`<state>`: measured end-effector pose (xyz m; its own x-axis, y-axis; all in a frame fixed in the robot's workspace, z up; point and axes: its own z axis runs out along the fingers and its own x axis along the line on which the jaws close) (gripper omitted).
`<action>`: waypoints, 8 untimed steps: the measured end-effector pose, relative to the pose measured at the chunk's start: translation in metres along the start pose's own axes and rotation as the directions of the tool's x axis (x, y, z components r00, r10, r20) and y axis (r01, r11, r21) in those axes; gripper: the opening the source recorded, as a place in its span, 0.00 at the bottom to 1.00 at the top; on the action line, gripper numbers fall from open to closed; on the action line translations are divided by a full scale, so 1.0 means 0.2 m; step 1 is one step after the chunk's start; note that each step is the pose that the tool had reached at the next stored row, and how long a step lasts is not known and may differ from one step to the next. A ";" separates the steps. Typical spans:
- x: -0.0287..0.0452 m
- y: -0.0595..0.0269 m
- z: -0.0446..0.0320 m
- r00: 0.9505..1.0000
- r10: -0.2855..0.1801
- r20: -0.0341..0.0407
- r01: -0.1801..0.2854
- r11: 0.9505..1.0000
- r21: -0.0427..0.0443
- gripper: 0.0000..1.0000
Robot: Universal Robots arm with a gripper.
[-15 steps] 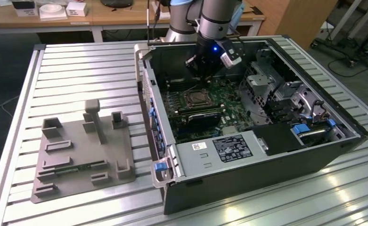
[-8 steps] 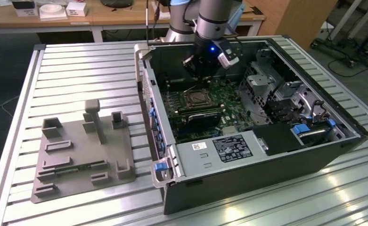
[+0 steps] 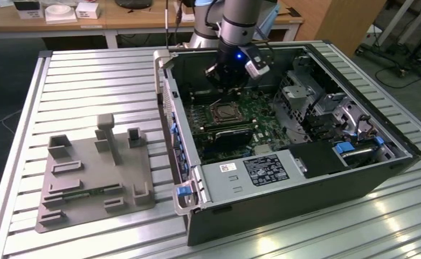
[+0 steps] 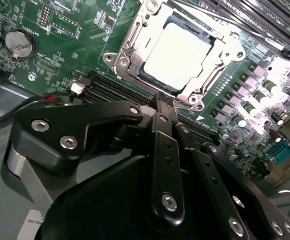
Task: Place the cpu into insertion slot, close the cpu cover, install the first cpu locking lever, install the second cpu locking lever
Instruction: 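Install the first cpu locking lever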
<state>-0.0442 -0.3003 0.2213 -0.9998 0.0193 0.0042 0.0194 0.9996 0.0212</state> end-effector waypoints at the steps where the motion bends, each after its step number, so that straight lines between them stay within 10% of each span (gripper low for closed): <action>1: 0.002 0.001 0.000 1.000 0.000 0.000 0.000 1.000 0.000 0.10; 8: 0.007 0.026 0.001 1.000 0.000 0.000 0.000 1.000 0.000 0.10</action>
<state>-0.0456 -0.2950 0.2213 -0.9998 0.0193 0.0042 0.0194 0.9996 0.0213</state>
